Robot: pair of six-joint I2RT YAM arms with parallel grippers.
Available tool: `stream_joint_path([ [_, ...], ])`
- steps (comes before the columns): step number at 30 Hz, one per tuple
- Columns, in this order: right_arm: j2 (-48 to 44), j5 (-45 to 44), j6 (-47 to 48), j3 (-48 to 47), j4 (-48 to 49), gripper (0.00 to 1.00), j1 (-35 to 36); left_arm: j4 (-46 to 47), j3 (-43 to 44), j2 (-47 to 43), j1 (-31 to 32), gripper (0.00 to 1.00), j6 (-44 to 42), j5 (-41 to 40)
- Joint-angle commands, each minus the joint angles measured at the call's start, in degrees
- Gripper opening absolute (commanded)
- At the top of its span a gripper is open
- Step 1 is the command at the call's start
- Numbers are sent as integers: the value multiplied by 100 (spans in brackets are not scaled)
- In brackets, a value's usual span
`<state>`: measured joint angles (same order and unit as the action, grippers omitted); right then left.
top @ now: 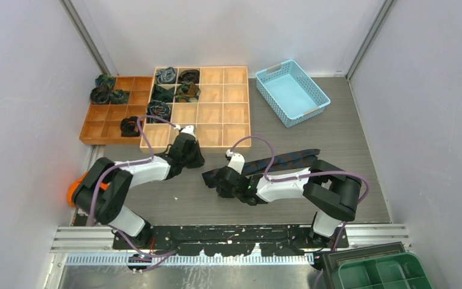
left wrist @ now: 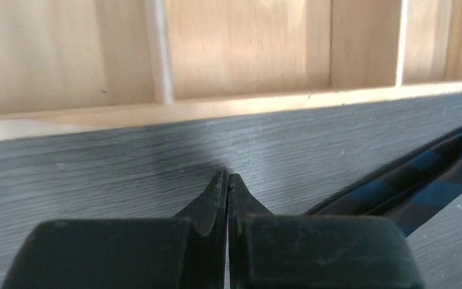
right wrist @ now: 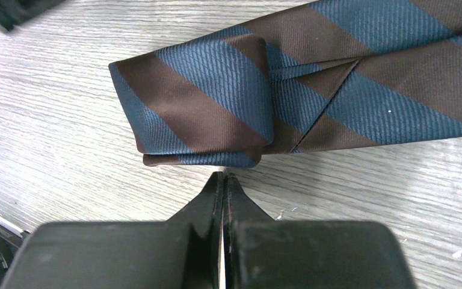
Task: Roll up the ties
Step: Roll the tie at the center of the board.
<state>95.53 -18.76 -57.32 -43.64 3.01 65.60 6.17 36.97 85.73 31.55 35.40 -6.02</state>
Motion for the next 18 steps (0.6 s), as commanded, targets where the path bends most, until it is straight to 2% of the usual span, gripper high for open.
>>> stream_joint_path([
  [1, 322, -205, -121, 257, -973, 1, 90, 604, 83, 425, 18, 0, -25, 952],
  [7, 520, -127, -113, 206, -862, 1, 102, 370, -71, 334, 18, 0, 66, 1293],
  [18, 885, -219, -39, -98, -705, 1, 102, 530, -1277, 42, 18, 0, 457, 1259],
])
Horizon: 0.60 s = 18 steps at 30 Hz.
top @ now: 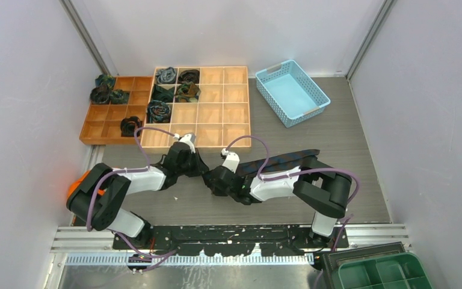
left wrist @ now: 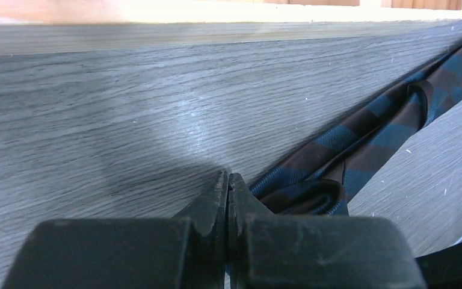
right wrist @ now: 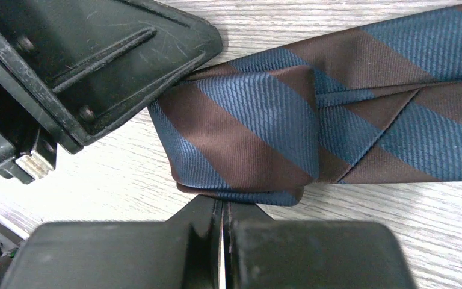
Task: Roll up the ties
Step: Roll the tie at the center of the board.
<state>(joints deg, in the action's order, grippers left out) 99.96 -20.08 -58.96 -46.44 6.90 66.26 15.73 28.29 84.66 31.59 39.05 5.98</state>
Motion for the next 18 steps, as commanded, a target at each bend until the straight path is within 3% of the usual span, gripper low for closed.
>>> stream_joint_path([
  [1, 463, -123, 158, 137, -1105, 1, 36, -361, -460, 175, 13, 0, 125, 87],
  [10, 780, -307, 553, -589, -1605, 1, -41, -134, -551, 317, 13, 0, 246, 159],
  [18, -127, -348, 627, -359, -2325, 1, 39, -996, 249, 273, -104, 0, -223, -301],
])
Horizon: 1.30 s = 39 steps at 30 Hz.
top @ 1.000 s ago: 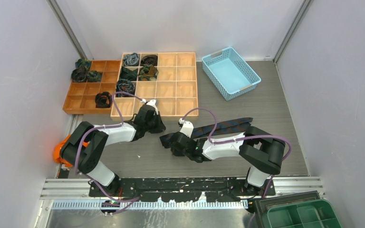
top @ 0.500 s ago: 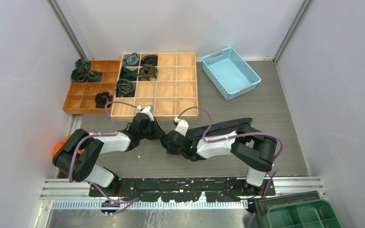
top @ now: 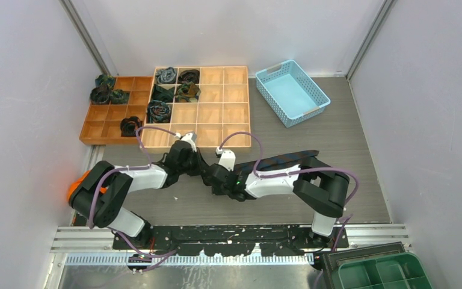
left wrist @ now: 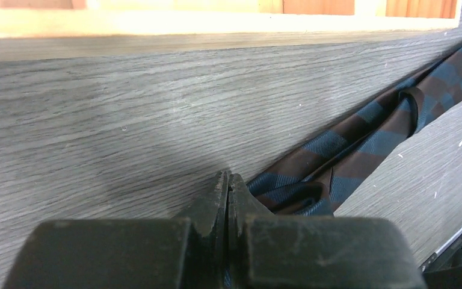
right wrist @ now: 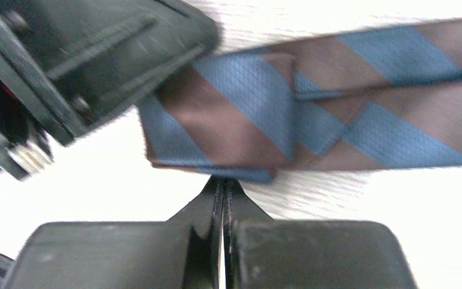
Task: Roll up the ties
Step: Roll the tie at the center of the board.
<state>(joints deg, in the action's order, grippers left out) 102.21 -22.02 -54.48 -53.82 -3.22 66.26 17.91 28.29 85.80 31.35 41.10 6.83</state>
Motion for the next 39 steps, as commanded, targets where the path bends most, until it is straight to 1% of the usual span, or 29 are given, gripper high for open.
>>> stream_joint_path([
  [1, -477, -145, 143, 448, -1411, 2, 55, -1302, 361, 156, -111, 0, -500, -420],
  [5, -740, -179, -87, 750, -1666, 2, 63, -1413, 803, 324, -173, 0, -668, -439],
  [8, -587, -340, -173, 774, -1831, 1, 59, -1263, 969, 613, -173, 0, -642, -144],
  [13, -36, -630, -155, 438, -2009, 1, 24, -781, 910, 1134, -173, 0, -424, 325],
  [17, 250, -950, -38, 131, -2182, 1, -222, -418, 724, 1338, -173, 0, -244, 559],
  [21, 462, -863, 299, -47, -1965, 1, -562, -225, 616, 1487, -173, 0, -163, 679],
  [25, 544, -765, 487, -172, -1888, 1, -629, -98, 583, 1615, -173, 0, -129, 764],
  [28, 433, -638, 495, -43, -1836, 1, -611, -167, 648, 1642, -173, 0, -173, 695],
  [32, 64, -452, 516, 201, -1649, 1, -451, -619, 905, 1539, -226, 0, -317, 381],
  [35, 14, -440, 459, 162, -1827, 1, -192, -848, 1029, 1448, -445, 0, -418, 175],
  [39, -33, -331, 284, 246, -1881, 1, -31, -987, 1106, 1427, -819, 0, -428, 160],
])
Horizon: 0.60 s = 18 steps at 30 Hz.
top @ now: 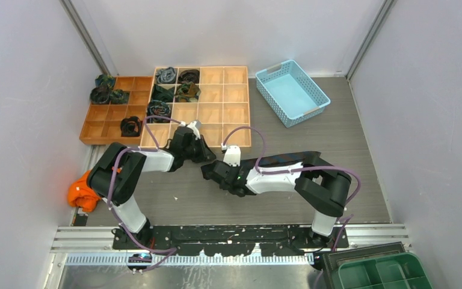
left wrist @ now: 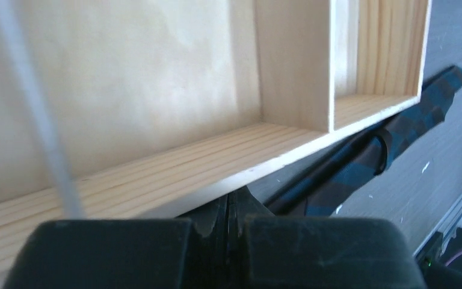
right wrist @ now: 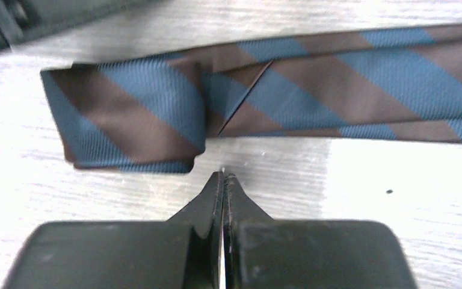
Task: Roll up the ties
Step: Roll the tie at the center of the board.
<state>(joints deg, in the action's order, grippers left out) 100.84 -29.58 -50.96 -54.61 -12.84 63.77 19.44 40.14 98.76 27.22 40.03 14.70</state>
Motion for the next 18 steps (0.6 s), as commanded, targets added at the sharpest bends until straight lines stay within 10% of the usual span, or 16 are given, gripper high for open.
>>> stream_joint_path([
  [1, 97, 403, -130, 346, -996, 1, 215, -1175, -54, 145, -469, 0, -335, -627],
  [18, -1480, -33, -302, 723, -1776, 1, 218, -1791, -451, 252, 668, 0, -90, -822],
])
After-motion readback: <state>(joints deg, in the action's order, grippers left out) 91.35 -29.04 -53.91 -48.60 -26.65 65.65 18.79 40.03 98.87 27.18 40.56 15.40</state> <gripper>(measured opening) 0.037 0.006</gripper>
